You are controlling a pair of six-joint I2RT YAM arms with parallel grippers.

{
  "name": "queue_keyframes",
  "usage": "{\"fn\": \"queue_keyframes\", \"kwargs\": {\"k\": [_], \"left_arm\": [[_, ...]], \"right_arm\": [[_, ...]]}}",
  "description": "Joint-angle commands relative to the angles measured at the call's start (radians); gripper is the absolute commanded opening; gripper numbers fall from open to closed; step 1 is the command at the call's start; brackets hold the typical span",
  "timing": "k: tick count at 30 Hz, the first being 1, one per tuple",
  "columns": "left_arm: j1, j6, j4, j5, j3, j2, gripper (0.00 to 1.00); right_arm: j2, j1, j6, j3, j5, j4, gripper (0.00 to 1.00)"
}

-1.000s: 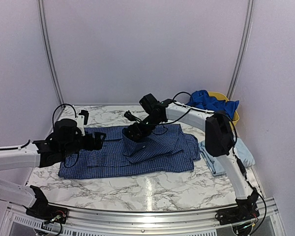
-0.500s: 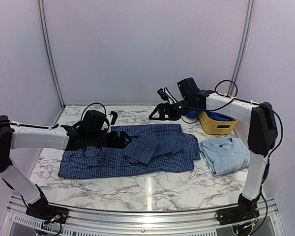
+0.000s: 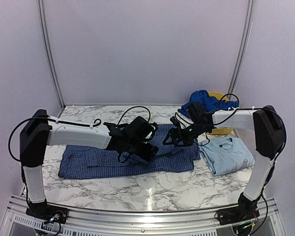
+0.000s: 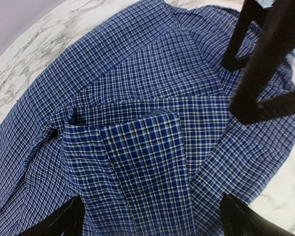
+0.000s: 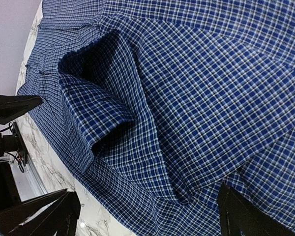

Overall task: Fold and stack the mixed laundry pile
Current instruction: Smooth out the rectangle-folded shirt at the center of the board.

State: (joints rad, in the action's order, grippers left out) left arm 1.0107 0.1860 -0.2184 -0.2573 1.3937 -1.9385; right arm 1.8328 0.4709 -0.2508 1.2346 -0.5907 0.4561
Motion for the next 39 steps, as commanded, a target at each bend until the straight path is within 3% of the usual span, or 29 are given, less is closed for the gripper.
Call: {"fn": "queue_keyframes", "kwargs": {"k": [1,7,15,18,23,27,30,39], "left_arm": [[0.008,-0.004,-0.128,-0.147,0.109,-0.112,0.99],[-0.022,0.044,-0.227,-0.293,0.191,-0.174,0.99],[-0.267,0.083,-0.228,-0.301,-0.002,-0.015,0.99],[-0.361,0.057,-0.160,-0.136,-0.075,0.064,0.99],[-0.499,0.037,0.031,0.353,-0.210,0.200,0.97],[-0.544,0.041,0.086,0.575,-0.241,0.204,0.92],[-0.574,0.067,0.086,0.640,-0.220,0.157,0.88],[-0.599,0.072,0.047,0.604,-0.101,-0.008,0.82]], "right_arm": [[-0.008,-0.003,-0.067,-0.028,0.014,-0.072,0.93],[0.035,-0.003,-0.051,-0.013,0.031,-0.052,0.92],[0.060,-0.003,-0.017,-0.019,0.044,-0.023,0.92],[0.059,-0.003,-0.011,-0.021,0.038,-0.022,0.93],[0.024,-0.003,0.006,-0.004,0.018,-0.038,0.93],[-0.009,-0.003,0.055,0.026,0.007,-0.045,0.93],[-0.015,-0.003,0.078,0.042,0.007,-0.048,0.92],[0.027,-0.009,0.067,0.121,-0.020,-0.069,0.87]]}}
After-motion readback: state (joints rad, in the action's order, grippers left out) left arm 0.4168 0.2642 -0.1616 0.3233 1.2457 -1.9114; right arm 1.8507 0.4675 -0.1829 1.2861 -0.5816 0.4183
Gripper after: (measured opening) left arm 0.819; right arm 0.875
